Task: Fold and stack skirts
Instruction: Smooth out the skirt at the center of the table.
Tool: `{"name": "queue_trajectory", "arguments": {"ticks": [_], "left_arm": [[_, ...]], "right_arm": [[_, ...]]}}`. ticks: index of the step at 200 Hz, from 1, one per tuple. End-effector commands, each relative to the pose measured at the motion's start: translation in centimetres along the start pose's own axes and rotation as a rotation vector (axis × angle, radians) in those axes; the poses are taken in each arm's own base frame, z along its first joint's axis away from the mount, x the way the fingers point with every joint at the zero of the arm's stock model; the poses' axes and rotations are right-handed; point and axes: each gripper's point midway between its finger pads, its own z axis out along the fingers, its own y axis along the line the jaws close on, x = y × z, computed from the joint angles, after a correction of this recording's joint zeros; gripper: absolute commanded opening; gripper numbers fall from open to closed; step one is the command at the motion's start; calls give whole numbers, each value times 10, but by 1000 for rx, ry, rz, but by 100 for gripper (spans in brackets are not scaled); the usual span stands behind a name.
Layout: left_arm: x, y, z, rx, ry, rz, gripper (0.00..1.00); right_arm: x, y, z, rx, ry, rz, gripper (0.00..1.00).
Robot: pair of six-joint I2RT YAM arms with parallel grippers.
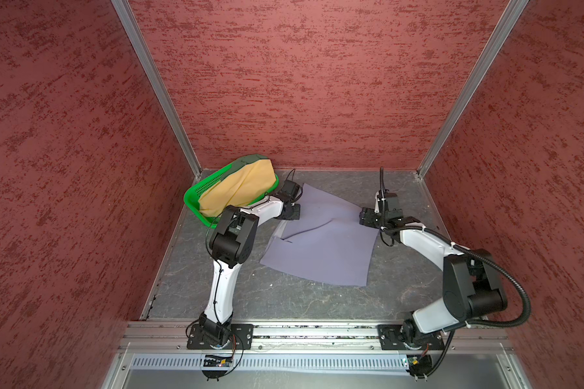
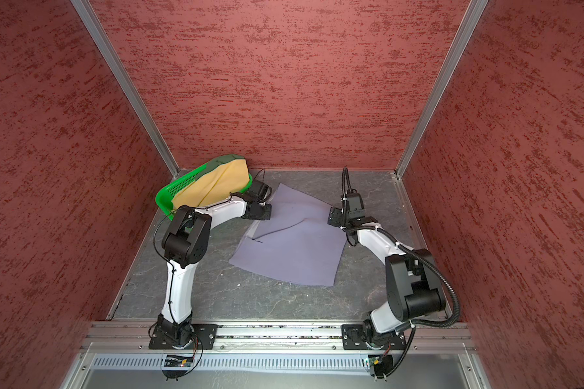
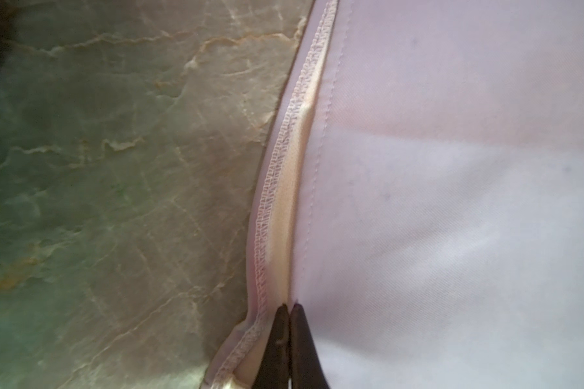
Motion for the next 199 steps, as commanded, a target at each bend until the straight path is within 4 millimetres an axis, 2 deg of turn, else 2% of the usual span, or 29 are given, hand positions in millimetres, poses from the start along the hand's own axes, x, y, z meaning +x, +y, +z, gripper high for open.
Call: {"name": "queue_trajectory", "arguments": {"ticks": [1,71,76,96,148,177,199], "left_arm": [[-10,7,-20,-46,-35,42,0],[-29,15,-39,-98,-130,72,0],[-29,16,-39,-105,-132,71,0],[-29,20,-38,-126,-135,73,11],[-28,24,-34,-141,-135,78,16],[-29,23,-36,-131,-157,78,14],[-24,21,-35,-118,-129,73,29]], "right_arm": [[-6,-1,0,-2,-11,3,79],[-3,-8,6,34,14,11,78],[-2,-10,7,40,22,13,78],[-1,-15,11,56,38,24,79],[1,-27,18,35,59,90,78],[0,-33,22,6,64,136,76],[1,-37,23,-6,65,160,75]]}}
